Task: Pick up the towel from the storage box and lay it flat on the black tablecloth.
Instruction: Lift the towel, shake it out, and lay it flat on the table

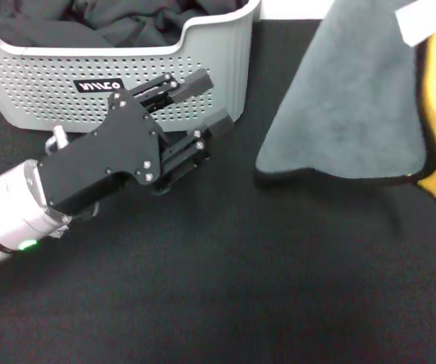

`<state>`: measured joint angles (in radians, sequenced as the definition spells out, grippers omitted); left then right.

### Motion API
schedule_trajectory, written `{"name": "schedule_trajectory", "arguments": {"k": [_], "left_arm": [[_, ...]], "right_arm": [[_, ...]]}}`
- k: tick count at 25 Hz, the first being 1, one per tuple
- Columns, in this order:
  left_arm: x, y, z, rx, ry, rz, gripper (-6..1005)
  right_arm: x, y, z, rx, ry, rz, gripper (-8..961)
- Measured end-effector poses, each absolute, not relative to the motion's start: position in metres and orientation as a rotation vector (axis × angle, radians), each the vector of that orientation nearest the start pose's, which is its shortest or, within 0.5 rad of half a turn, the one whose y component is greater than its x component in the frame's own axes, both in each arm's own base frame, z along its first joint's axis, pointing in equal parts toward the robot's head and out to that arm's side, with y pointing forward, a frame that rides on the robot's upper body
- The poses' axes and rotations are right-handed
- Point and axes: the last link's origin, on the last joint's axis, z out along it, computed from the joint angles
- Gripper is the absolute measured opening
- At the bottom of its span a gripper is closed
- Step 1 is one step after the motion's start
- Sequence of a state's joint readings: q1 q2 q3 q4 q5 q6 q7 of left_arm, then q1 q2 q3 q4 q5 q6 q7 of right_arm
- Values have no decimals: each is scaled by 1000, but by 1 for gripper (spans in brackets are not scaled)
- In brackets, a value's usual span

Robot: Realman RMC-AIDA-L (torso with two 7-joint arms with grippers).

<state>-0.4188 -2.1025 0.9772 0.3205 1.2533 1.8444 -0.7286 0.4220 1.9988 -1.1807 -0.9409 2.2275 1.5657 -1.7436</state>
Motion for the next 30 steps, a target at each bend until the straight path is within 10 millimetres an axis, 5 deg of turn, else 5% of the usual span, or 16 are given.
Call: {"name": "schedule_trajectory", "arguments": {"k": [5, 13, 20, 30], "left_arm": [[-233, 264, -17, -2205, 165, -1355, 504], [-241, 249, -34, -1932, 602, -1023, 502], [-237, 264, -36, -1892, 609, -953, 501], [-225, 282, -38, -1876, 591, -962, 500]], "right_arm": [[106, 354, 101, -2342, 55, 1558, 17], [50, 380, 104, -2347, 25, 1590, 17], [21, 388, 104, -2365, 3, 1638, 17], [11, 384, 97, -2406, 10, 1670, 16]]}}
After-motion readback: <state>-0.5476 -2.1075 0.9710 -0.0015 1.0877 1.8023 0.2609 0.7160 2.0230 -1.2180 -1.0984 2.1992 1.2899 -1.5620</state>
